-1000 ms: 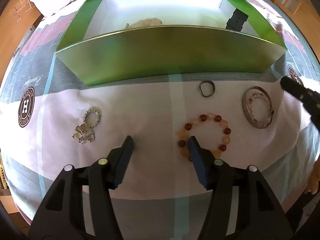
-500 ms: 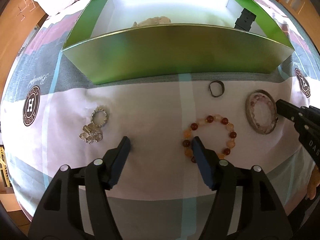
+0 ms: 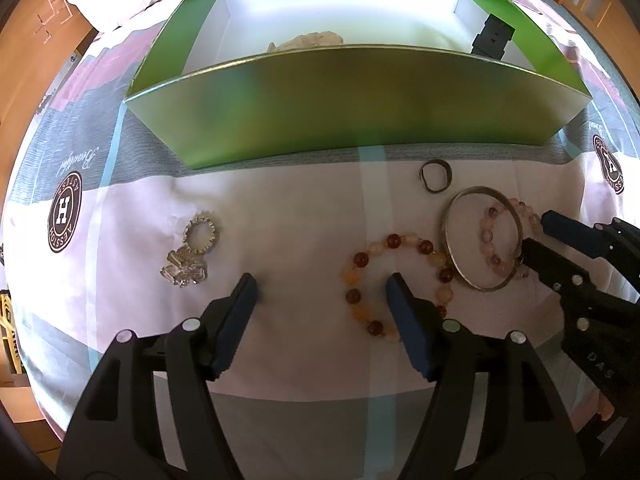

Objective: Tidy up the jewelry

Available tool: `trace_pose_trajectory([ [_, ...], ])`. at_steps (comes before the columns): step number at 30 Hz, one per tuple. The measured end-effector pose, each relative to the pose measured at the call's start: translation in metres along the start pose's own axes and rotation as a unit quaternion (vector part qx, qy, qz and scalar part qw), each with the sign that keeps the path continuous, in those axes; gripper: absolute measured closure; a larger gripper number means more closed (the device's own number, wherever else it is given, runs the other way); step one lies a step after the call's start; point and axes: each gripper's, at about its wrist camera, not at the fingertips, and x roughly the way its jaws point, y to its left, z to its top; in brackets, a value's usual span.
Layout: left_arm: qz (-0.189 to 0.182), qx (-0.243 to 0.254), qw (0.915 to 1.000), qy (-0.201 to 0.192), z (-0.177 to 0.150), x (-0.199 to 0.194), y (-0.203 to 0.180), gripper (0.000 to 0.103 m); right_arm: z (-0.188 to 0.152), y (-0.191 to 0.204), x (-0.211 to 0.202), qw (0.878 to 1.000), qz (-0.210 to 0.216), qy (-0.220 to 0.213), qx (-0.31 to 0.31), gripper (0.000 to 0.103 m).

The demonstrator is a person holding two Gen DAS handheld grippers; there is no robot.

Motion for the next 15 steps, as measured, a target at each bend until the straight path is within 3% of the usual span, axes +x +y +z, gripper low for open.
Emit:
trace_pose_trajectory([
  [5, 0.002, 0.000, 1.0000, -0.002, -0.001, -0.001, -0.001, 0.033, 0.002, -0.006, 0.000, 1.000, -0.003, -0.008, 0.011, 0.068],
  [11, 0.009, 0.008, 0.9999, -0.008, -0.003, -0.003, -0.005, 0.033, 0.002, -0.006, -0.001, 0.999, -0.039, -0.016, -0.002, 0.069],
  [12, 0.012, 0.010, 0.9998, -0.009, -0.004, -0.003, -0.006, 0.033, 0.002, -0.005, -0.001, 0.999, -0.041, -0.019, -0.006, 0.073],
  [14, 0.014, 0.013, 0.9997, -0.012, -0.005, -0.004, -0.009, 0.035, 0.003, -0.002, -0.001, 0.999, -0.036, -0.019, -0.010, 0.091],
  [15, 0.010, 0.017, 0.9997, -0.013, -0.005, -0.005, -0.011, 0.042, 0.003, 0.000, 0.000, 0.999, -0.036, -0.019, -0.010, 0.093],
])
